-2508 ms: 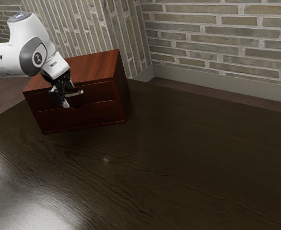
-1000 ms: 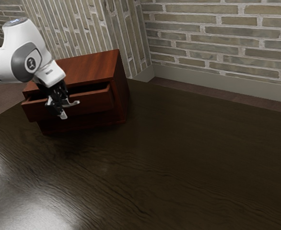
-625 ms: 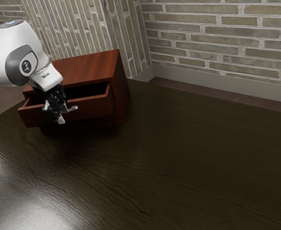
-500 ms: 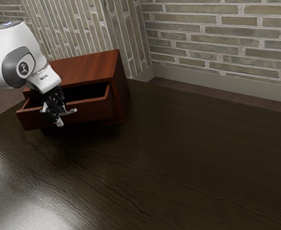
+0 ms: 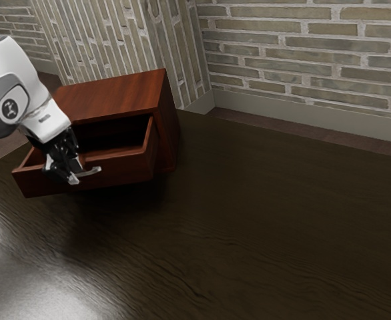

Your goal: Pull the drawer handle with one arm to open the drawer

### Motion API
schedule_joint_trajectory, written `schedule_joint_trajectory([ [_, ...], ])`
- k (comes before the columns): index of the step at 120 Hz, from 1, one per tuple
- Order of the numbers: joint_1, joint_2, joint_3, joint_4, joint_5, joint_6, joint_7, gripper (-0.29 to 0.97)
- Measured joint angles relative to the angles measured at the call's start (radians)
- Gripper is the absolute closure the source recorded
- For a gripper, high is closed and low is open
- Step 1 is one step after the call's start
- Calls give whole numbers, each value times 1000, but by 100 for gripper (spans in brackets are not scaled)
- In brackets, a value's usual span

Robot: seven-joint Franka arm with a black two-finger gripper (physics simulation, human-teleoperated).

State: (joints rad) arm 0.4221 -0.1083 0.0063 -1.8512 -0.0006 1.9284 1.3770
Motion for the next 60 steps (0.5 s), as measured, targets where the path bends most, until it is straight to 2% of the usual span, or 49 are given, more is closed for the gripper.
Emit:
schedule_joint_trajectory([
  [30,10,-86,-32,-24,2,5,-6,40],
  [40,17,-136,-73,-10,2,-5,-10,36],
  [52,11,-162,-106,68,0,-76,-21,26],
  [60,-20,-166,-115,117,-31,-162,-28,19],
])
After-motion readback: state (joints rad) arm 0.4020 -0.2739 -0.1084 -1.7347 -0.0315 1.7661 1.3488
